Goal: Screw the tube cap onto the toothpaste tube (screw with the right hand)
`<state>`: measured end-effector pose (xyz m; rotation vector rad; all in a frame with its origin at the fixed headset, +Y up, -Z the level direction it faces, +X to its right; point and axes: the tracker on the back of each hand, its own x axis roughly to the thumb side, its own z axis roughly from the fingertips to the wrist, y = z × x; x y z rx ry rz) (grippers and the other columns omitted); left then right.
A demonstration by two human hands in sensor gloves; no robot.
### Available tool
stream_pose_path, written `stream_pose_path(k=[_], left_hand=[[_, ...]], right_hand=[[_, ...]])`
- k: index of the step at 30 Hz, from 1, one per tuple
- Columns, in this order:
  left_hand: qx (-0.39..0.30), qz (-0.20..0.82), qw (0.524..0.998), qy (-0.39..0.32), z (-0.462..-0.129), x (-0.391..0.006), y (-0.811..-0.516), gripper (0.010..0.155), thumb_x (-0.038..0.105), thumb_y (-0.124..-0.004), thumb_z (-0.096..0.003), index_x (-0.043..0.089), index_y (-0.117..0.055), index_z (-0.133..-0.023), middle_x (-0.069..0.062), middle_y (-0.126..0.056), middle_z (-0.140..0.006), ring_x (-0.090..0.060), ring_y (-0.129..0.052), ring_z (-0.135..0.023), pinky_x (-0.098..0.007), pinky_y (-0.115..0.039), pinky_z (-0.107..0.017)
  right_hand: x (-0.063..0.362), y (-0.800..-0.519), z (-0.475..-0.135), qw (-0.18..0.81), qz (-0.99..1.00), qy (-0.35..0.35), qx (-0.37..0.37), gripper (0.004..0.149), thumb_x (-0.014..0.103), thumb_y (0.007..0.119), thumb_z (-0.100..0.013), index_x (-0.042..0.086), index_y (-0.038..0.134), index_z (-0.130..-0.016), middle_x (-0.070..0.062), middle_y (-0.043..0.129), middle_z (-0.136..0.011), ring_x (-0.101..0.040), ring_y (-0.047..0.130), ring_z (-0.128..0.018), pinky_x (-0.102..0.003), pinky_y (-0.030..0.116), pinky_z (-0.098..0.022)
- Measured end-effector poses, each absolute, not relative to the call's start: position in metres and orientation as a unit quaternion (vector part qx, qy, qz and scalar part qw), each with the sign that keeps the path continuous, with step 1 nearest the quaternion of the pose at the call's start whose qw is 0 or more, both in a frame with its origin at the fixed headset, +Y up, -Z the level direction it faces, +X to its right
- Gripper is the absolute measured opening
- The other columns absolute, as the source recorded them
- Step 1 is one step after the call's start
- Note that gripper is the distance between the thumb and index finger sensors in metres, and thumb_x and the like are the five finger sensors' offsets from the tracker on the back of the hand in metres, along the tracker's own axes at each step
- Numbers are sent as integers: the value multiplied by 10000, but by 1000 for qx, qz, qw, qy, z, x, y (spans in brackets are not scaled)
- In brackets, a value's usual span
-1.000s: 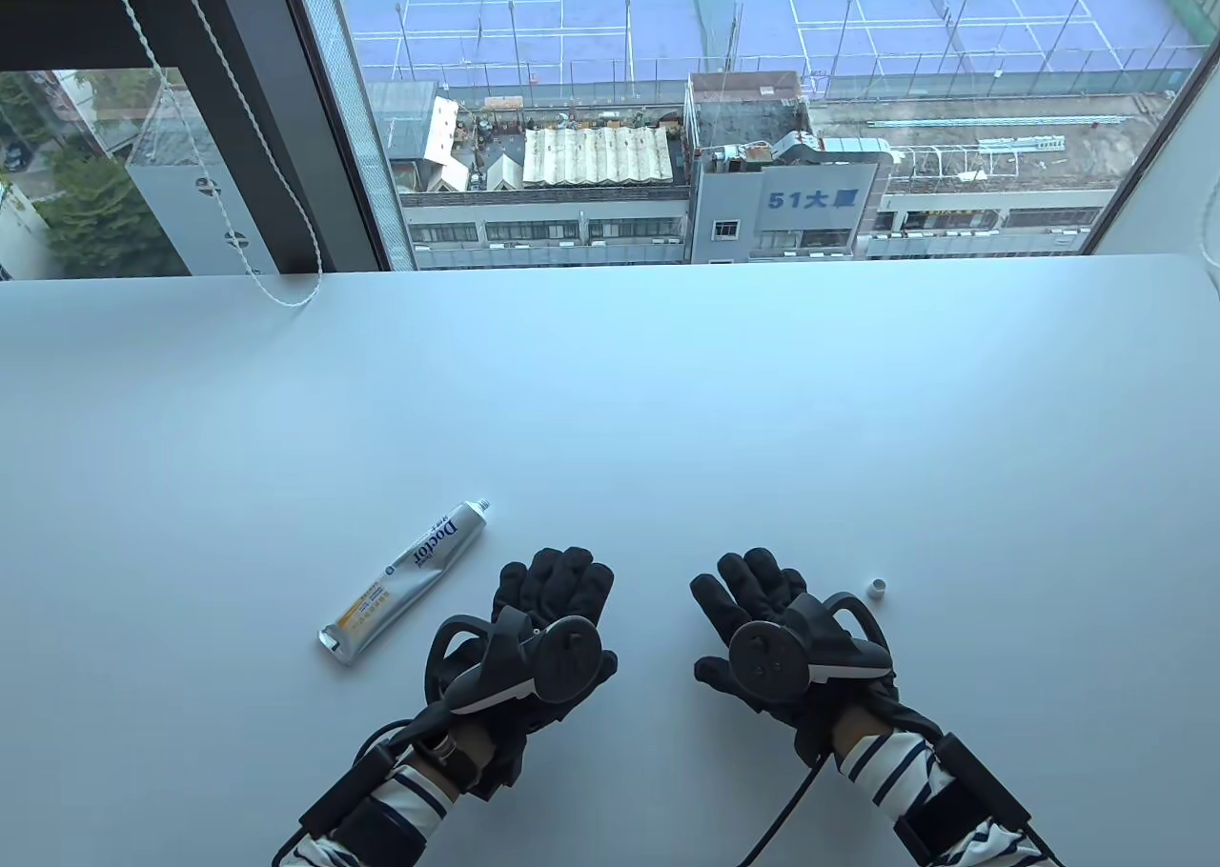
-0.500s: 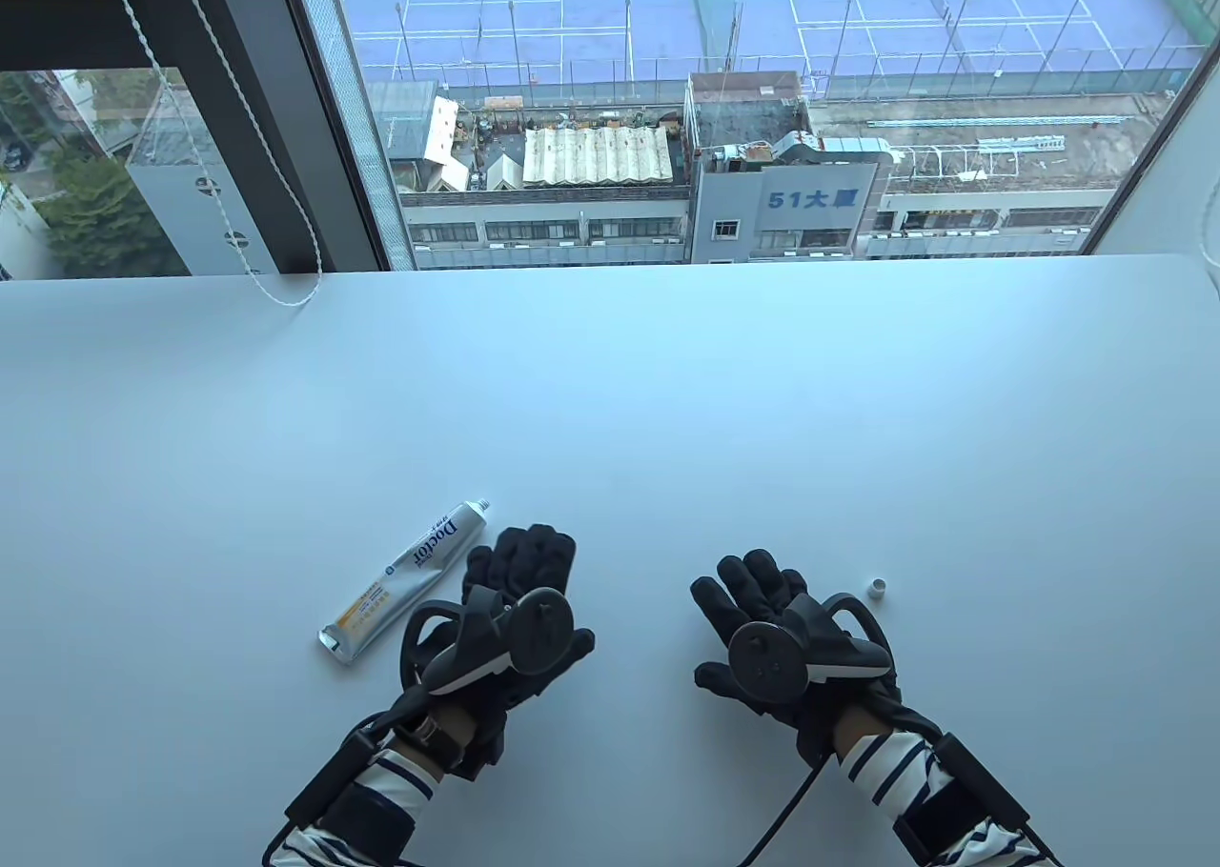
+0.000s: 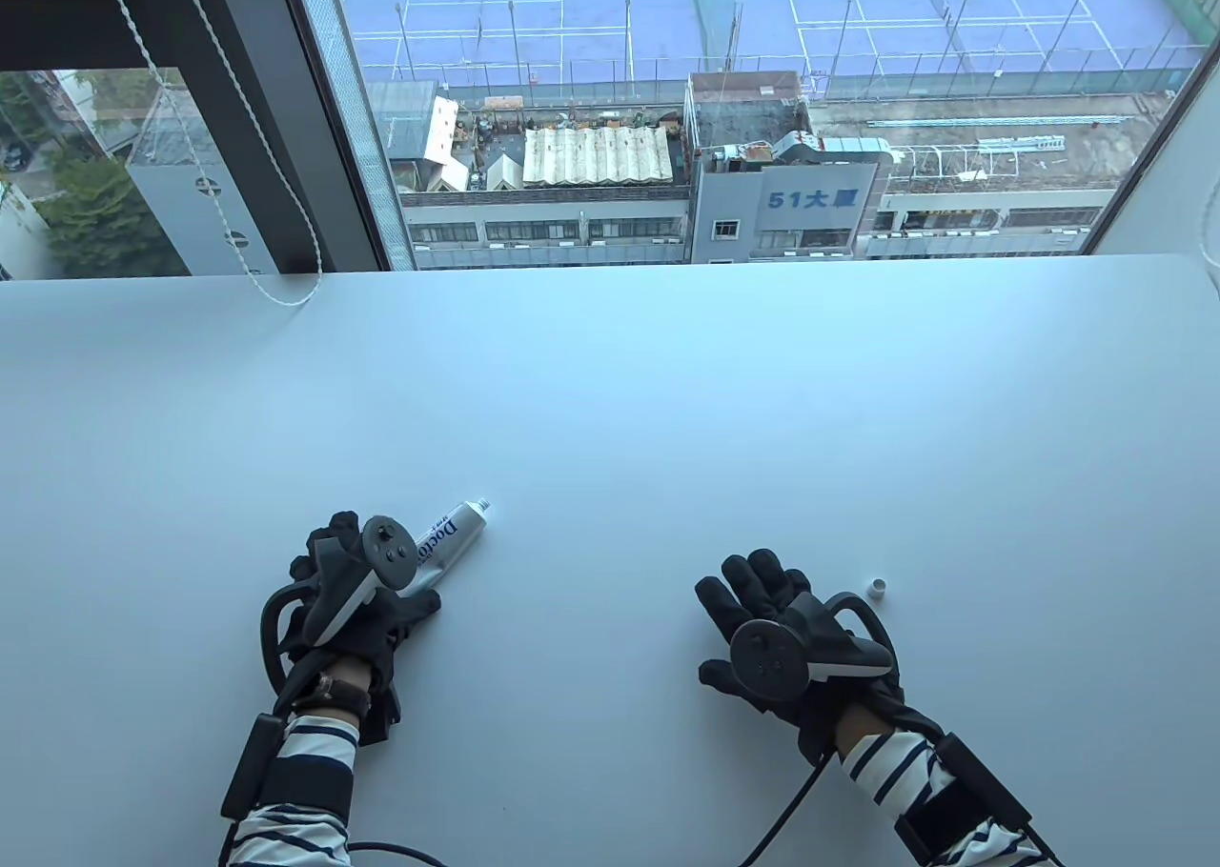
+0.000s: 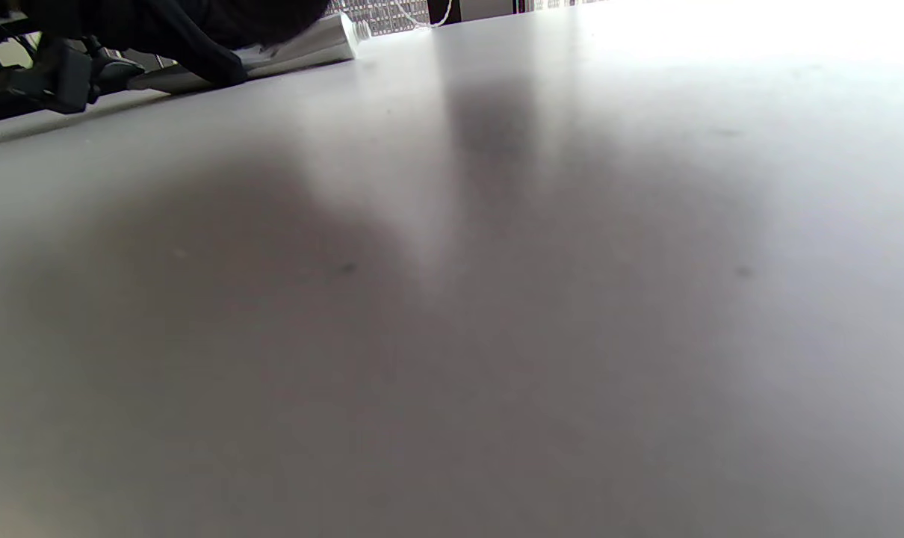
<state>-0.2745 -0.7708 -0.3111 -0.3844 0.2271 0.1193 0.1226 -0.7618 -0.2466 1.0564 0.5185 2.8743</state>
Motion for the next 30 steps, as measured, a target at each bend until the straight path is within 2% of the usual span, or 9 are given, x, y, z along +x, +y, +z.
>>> stream_pose_path(k=[5,7,10,16,18,23,25,28,30], left_hand=[[-149,90,980,98,-310,-267,-768,636,507,-785,-477,322,-451,-986,-112,-327,-1190,-417,-409,-1127,-615,-350,-814],[-128,85,984,88,-308,-258,-765,590,491,-820,-458,288,-521,-924,-93,-485,-1166,-382,-543,-1110,-618,-426,-811],[-80,9,995,59,-305,-240,-758,454,493,-828,-477,302,-616,-830,-22,-727,-1028,-276,-734,-1020,-540,-592,-779],[-51,-10,998,28,-301,-221,-750,444,495,-785,-509,285,-599,-853,-81,-777,-947,-293,-827,-905,-498,-719,-683],[-48,33,998,20,-299,-221,-746,461,508,-770,-507,285,-575,-861,-86,-774,-941,-311,-841,-872,-492,-734,-664],[-70,237,969,5,-297,-219,-738,504,540,-747,-513,251,-566,-884,-152,-820,-875,-370,-918,-733,-490,-795,-543],[-94,297,950,-9,-297,-216,-736,613,566,-745,-506,258,-491,-971,-171,-839,-849,-382,-948,-667,-489,-814,-496],[-133,356,924,-36,-294,-209,-737,793,636,-800,-407,263,-448,-1012,-169,-844,-829,-367,-962,-610,-478,-820,-467],[-154,384,909,-49,-292,-202,-736,837,652,-839,-360,282,-464,-1010,-182,-836,-829,-374,-959,-590,-484,-816,-459]], right_hand=[[123,-761,-247,19,927,164,337,795,477,488,-662,-15,77,-1134,-382,36,-1133,-653,55,-964,-720,211,-639],[124,-760,-248,19,928,160,336,794,475,490,-663,-18,82,-1134,-384,41,-1133,-652,73,-964,-720,214,-639],[125,-758,-248,22,930,155,333,793,474,491,-662,-17,86,-1135,-385,49,-1136,-654,75,-965,-720,217,-639],[130,-745,-250,29,939,123,320,826,506,510,-654,-18,96,-1141,-393,82,-1145,-663,103,-973,-724,236,-642],[135,-736,-252,26,945,103,308,852,528,530,-647,-12,100,-1146,-394,95,-1151,-666,118,-980,-727,244,-647],[155,-714,-259,26,962,76,259,879,527,597,-634,5,118,-1154,-407,180,-1159,-698,180,-990,-752,272,-655],[168,-708,-265,26,970,73,232,872,492,635,-632,-7,147,-1155,-413,215,-1157,-706,223,-991,-761,287,-649],[194,-706,-275,35,981,91,166,811,412,665,-640,-38,227,-1154,-410,301,-1147,-708,302,-981,-769,317,-645],[213,-710,-281,48,985,111,121,759,365,673,-644,-71,307,-1145,-410,398,-1127,-699,389,-969,-774,355,-634]])
